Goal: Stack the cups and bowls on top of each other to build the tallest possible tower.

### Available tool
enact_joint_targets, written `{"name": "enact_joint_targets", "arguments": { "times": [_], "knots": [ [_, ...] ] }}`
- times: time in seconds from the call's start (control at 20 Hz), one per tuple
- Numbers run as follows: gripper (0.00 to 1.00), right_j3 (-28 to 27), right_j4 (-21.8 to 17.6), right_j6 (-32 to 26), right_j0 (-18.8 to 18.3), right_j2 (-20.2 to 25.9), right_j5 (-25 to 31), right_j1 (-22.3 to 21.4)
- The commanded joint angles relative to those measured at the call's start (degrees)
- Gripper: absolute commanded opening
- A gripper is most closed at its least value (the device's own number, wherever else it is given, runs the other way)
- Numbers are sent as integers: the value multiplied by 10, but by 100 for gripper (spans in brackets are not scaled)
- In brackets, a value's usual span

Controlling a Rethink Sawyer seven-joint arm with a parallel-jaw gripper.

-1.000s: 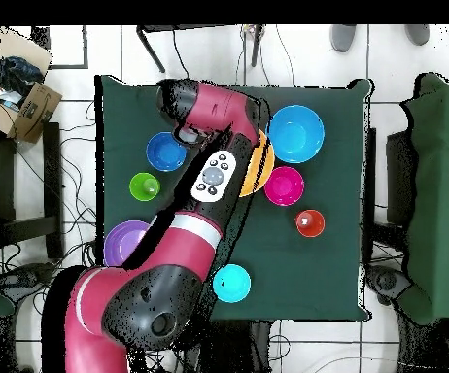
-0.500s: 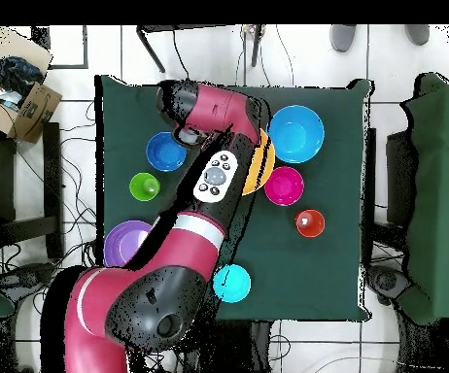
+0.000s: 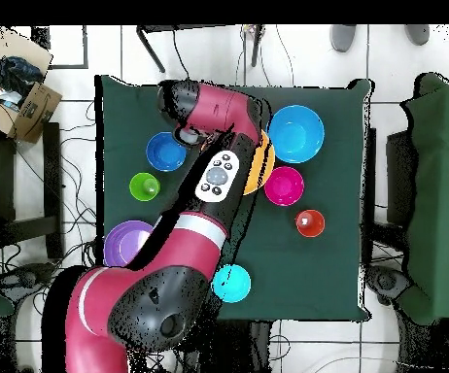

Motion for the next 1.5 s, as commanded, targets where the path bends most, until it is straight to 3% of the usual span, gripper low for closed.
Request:
{"name": "enact_joint_targets", "arguments": {
  "times": [0.05, 0.4, 0.45, 0.6, 0.9, 1.5],
  "knots": [
    [0, 19, -60, -36, -19, 102, -76, 72],
    [0, 4, -61, -33, -21, 100, -76, 84],
    [100, -2, -62, -31, -22, 99, -67, 86],
    [100, -17, -69, -57, -26, 100, -39, 91],
    [100, -27, -72, -44, -30, 98, 2, 78],
    [100, -72, -78, -72, -38, 92, 72, 74]
  ]
}}
